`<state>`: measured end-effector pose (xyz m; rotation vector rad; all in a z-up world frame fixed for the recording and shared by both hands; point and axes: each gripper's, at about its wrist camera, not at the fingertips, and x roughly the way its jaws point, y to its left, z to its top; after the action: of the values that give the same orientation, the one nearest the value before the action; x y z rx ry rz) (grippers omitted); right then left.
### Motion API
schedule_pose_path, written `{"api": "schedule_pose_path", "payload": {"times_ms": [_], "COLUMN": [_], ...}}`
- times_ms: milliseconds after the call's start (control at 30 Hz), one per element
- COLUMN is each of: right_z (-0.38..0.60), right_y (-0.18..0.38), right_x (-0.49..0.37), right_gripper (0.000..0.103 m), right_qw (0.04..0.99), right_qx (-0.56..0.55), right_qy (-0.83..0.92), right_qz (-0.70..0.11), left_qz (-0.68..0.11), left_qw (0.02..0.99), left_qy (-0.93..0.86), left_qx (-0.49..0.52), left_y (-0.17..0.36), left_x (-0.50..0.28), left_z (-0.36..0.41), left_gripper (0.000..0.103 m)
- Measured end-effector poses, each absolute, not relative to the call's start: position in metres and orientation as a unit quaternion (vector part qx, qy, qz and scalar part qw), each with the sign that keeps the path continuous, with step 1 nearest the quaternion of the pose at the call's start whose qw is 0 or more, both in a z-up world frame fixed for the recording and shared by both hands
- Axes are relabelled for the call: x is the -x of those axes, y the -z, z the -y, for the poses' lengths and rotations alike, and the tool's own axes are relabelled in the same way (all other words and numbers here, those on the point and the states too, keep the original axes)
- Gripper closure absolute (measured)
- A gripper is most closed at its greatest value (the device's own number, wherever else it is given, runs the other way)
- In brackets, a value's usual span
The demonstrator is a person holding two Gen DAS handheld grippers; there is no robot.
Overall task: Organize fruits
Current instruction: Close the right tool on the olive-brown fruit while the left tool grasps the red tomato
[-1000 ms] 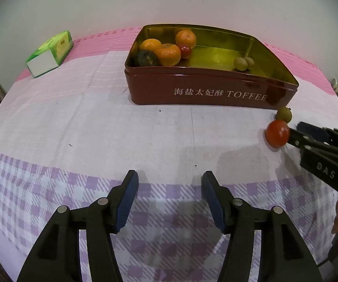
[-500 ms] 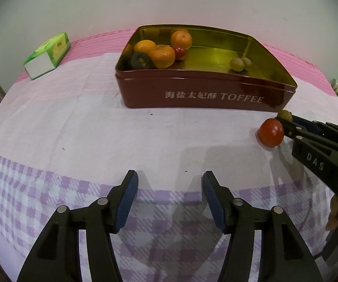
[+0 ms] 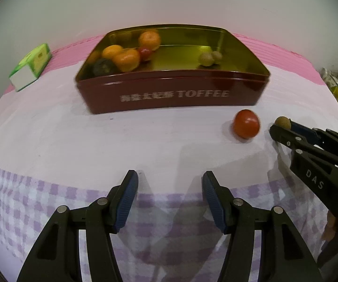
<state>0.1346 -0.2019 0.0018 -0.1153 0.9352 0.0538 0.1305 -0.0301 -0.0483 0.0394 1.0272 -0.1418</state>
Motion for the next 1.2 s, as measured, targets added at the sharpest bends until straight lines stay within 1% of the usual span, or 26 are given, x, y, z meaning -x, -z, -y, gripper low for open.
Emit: {"api": "schedule_pose_path", "payload": {"times_ms": [567, 1200], "right_z": [0.268, 0.272], "right_y": [-0.004, -0.001], "right_x": [-0.118, -0.115], "right_gripper": [0.079, 0.079], "right_qw": [0.896, 0.903], "right_qx": [0.026, 0.025], "right_qy": [0.036, 0.041], "right_qz": [-0.443, -0.427], "left_qz": [-0.486, -0.475], "left_qw": [0.868, 0.874], "left_qy": [0.099, 0.097], "left_qx": [-0.036, -0.032], "left_y": [0.047, 0.050], "left_x": [-0.144, -0.168], "left_z": [0.081, 0.102], "left_gripper": [0.045, 0.045]}}
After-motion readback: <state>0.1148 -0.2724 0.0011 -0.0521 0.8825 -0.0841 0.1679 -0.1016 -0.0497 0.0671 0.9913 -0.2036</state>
